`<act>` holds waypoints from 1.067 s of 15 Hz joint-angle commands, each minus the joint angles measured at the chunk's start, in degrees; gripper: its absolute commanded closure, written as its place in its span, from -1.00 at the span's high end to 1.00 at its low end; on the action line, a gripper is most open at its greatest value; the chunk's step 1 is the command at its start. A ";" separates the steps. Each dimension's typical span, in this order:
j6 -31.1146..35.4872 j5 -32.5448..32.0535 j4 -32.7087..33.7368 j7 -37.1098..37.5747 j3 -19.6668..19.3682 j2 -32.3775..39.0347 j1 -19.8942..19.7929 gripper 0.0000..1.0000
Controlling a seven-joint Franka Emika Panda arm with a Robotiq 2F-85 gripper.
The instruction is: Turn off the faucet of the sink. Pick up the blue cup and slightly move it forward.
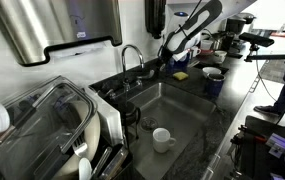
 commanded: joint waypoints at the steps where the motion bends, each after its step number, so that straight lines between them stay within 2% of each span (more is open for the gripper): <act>1: 2.12 2.54 1.53 -5.26 4.40 2.74 -4.73 1.00; 5: -6.93 3.39 2.03 -8.63 6.87 1.58 -6.95 1.00; 9: -13.47 7.48 4.72 -12.99 9.32 1.74 -8.38 1.00; 16: -23.24 12.64 8.42 -14.00 10.02 1.80 -7.53 1.00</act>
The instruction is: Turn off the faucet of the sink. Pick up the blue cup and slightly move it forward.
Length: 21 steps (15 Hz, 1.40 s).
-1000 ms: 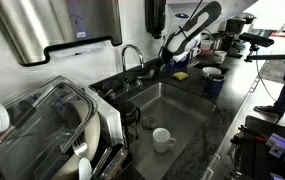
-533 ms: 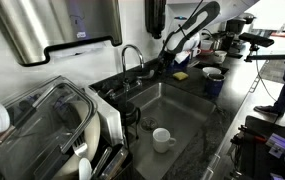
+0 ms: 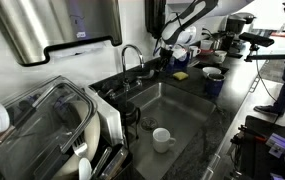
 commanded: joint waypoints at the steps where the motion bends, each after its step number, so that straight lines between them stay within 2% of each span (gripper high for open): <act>1: -5.46 2.68 2.01 -1.40 0.68 -0.18 -0.18 1.00; 5: -0.87 4.41 3.51 -0.35 0.46 1.26 0.66 1.00; 13: 19.67 -0.32 3.17 3.74 -1.78 4.82 4.40 1.00; 15: 19.59 -1.28 3.00 4.75 -1.46 5.14 4.04 1.00; 18: 17.89 0.14 1.54 1.69 2.29 3.96 1.48 1.00; 21: 26.33 -3.09 -1.92 6.35 -1.82 1.64 5.05 1.00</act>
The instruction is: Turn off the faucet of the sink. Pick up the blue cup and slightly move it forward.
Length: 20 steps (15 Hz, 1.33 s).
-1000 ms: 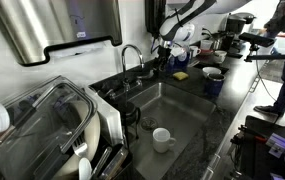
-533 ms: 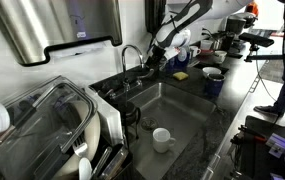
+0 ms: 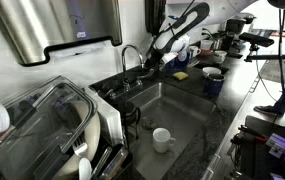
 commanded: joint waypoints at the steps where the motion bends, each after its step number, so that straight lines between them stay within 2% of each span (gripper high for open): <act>1: 8.33 -2.74 -4.81 2.51 -1.63 -3.48 1.57 1.00; 3: 9.72 -3.29 -5.72 2.69 -0.26 -4.27 0.78 1.00; 7: -1.52 0.34 -7.94 -0.66 6.40 -7.58 -3.46 1.00; 9: -9.01 2.95 -8.57 -0.47 7.17 -9.40 -3.71 1.00; 10: -13.33 3.04 -8.85 1.47 5.49 -10.74 -2.37 1.00; 12: -17.95 -0.04 -9.90 7.57 0.07 -13.70 1.46 1.00; 15: -18.58 -3.49 -11.79 13.72 -4.66 -17.57 4.33 1.00; 17: -22.35 -4.89 -12.12 15.00 -5.94 -19.72 5.26 1.00; 18: -19.54 -3.08 -9.14 12.87 -5.23 -16.18 4.58 1.00; 20: -20.11 -3.17 -9.22 13.10 -5.59 -16.94 4.82 1.00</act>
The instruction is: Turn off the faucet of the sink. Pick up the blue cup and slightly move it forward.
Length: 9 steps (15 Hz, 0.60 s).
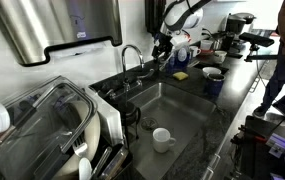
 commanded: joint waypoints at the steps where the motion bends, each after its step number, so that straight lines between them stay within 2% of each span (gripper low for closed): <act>1: -0.13 0.51 0.13 -0.31 -0.98 0.20 0.95 1.00; 4: -0.10 0.51 0.13 -0.30 -0.96 0.60 0.97 1.00; 9: 1.92 -7.13 -8.38 5.00 -5.34 -6.54 3.06 1.00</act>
